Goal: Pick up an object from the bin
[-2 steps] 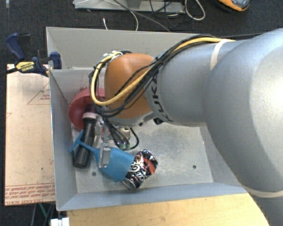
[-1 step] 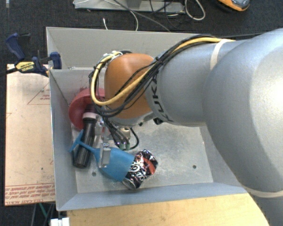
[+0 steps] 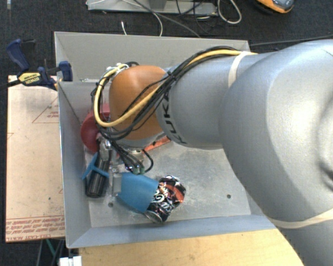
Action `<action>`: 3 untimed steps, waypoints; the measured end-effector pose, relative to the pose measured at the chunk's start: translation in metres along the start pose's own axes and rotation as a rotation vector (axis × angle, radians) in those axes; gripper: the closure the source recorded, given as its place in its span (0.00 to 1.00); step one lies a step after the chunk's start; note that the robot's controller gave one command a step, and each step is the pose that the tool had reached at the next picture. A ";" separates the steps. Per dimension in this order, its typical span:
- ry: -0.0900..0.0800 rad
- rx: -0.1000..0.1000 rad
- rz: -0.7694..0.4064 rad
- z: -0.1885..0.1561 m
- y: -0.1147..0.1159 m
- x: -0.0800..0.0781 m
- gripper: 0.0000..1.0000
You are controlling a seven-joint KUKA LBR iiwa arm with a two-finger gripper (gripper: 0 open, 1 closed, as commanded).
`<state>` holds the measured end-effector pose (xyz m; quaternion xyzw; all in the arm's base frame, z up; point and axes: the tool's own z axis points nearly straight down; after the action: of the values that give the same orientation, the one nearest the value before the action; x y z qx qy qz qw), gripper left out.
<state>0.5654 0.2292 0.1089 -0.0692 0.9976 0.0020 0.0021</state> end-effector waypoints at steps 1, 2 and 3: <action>0.008 0.002 0.129 0.004 0.001 0.057 0.00; -0.011 0.004 -0.163 0.033 0.016 0.040 0.00; -0.014 -0.009 -0.121 0.033 0.021 0.038 1.00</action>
Offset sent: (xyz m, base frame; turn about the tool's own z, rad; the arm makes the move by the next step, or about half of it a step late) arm -0.0457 0.0134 -0.0389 -0.1870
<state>0.5248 0.2448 0.0755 -0.1296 0.9915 0.0069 0.0090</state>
